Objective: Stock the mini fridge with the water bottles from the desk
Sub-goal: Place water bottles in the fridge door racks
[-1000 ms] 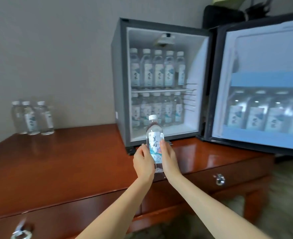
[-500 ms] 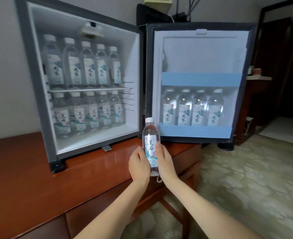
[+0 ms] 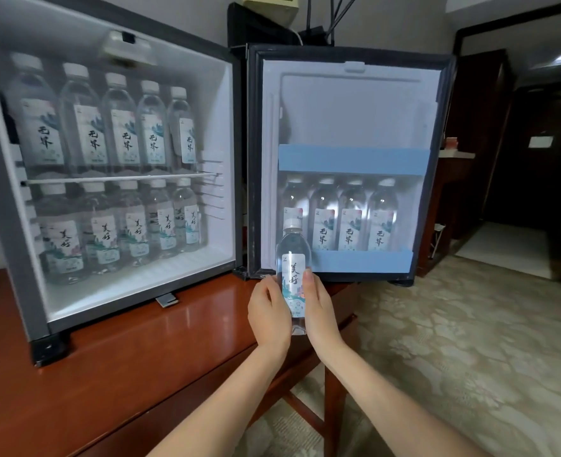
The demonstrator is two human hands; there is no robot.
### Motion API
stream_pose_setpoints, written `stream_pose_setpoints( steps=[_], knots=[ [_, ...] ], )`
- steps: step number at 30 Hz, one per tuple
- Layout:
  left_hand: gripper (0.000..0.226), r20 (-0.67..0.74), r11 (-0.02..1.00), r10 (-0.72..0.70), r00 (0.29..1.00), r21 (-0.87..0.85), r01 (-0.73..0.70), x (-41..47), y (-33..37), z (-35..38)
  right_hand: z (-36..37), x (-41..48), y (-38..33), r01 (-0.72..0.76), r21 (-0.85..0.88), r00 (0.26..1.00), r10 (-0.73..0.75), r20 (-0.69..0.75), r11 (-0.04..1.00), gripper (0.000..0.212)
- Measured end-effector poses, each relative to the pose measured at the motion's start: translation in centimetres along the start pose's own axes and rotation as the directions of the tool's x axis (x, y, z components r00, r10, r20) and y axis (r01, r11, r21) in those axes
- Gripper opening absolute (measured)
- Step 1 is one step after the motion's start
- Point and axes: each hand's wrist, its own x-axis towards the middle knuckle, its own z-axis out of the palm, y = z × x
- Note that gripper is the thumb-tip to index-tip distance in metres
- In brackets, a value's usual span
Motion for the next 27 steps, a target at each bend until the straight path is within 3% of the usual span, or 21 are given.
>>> stream_pose_setpoints(
  steps=[16, 21, 27],
  knots=[
    [0.022, 0.155, 0.979, 0.176, 0.972, -0.125, -0.158, 2.4, 6.5, -1.4, 1.0, 2.6, -6.4, 0.093, -0.006, 0.995, -0.093, 0.033, 0.996, 0.045],
    [0.024, 0.151, 0.963, 0.246, 0.957, -0.153, -0.224, 5.2, 11.6, -0.6, 1.5, 5.0, -11.8, 0.167, -0.077, 0.986, -0.168, -0.003, 0.983, 0.016],
    [0.03, 0.166, 0.923, 0.373, 0.913, -0.164, -0.348, 9.2, 16.8, 0.4, 2.0, 8.7, -17.8, 0.28, -0.155, 0.96, -0.28, 0.02, 0.948, 0.022]
  ],
)
